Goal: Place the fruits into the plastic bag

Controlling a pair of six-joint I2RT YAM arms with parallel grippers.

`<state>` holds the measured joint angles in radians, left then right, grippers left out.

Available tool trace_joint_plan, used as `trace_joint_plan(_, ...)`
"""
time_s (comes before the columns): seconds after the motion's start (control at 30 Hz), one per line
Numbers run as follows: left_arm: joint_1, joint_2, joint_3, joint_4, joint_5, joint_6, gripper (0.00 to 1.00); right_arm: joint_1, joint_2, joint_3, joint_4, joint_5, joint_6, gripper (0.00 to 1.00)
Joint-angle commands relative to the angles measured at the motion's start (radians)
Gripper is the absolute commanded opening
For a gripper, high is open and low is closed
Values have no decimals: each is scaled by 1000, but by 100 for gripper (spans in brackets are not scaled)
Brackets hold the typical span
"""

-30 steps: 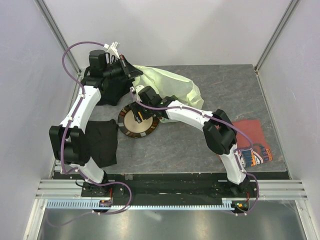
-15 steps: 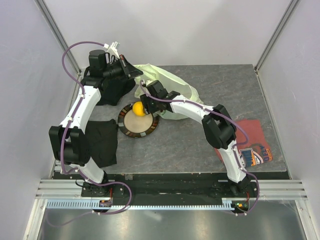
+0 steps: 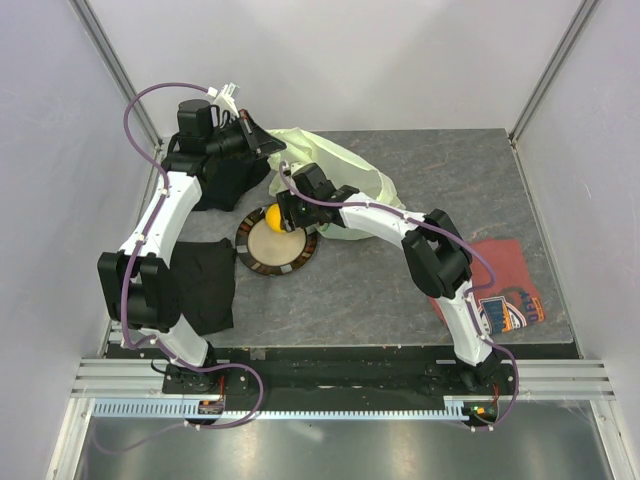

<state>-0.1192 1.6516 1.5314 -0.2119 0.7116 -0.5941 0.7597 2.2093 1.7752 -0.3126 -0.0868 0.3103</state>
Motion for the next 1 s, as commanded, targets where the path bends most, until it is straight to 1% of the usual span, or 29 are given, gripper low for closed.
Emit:
trace_joint_plan(0.0,6,-52,1,23,3,22,2,9,-32,12,58,21,-8,76)
trace_joint_plan(0.03,6,-53,-1,23,2,22,2,10,-40,1,64,31,-19,80)
trace_joint_plan(0.13,6,-49,3,23,2,20,2,12,-54,1,93,30,-26,85)
trace_joint_plan(0.27,6,-49,3,23,3,20,1,24,-42,29,145,-24,-56,85)
trace_joint_plan(0.37,6,-50,1,23,3,20,2,39,-34,50,165,-36,-91,85)
trace_joint_plan(0.63,6,-50,1,22,3,22,2,47,-46,61,213,-13,-160,87)
trace_joint_plan(0.97,7,-47,-1,22,5,22,1,47,30,148,187,67,-273,93)
